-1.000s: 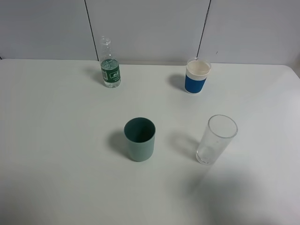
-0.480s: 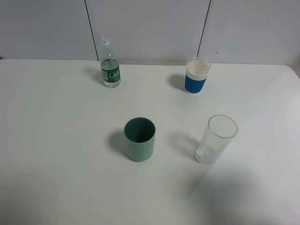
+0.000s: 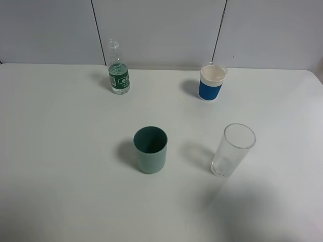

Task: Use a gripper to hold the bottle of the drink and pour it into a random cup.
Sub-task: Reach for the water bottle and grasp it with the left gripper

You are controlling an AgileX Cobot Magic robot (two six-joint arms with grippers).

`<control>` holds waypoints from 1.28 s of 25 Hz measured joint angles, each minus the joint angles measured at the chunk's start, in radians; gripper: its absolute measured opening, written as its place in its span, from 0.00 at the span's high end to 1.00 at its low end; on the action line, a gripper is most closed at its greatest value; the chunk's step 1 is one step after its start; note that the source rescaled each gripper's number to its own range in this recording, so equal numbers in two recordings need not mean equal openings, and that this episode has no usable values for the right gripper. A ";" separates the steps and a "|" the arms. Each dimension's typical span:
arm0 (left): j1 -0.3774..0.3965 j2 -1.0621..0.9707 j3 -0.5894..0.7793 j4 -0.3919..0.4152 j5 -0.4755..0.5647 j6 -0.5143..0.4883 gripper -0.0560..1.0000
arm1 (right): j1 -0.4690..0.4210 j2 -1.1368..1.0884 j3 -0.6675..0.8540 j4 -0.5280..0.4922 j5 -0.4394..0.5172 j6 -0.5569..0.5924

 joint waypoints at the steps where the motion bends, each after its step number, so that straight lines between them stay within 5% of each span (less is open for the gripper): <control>1: 0.000 0.000 0.000 0.000 0.000 0.000 0.40 | 0.000 0.000 0.000 0.000 0.000 0.000; 12: 0.000 0.145 -0.012 0.007 -0.028 0.001 0.40 | 0.000 0.000 0.000 0.000 0.000 0.000; 25: 0.000 0.471 -0.030 0.015 -0.319 0.115 0.40 | 0.000 0.000 0.000 0.000 0.000 0.000; 28: 0.000 0.521 -0.030 0.015 -0.367 0.130 0.33 | 0.000 0.000 0.000 0.000 0.000 0.000; 30: 0.000 0.592 -0.030 0.012 -0.435 0.132 0.10 | 0.000 0.000 0.000 0.000 0.000 0.000; 32: 0.000 0.640 -0.030 0.008 -0.476 0.134 0.04 | 0.000 0.000 0.000 0.000 0.000 0.000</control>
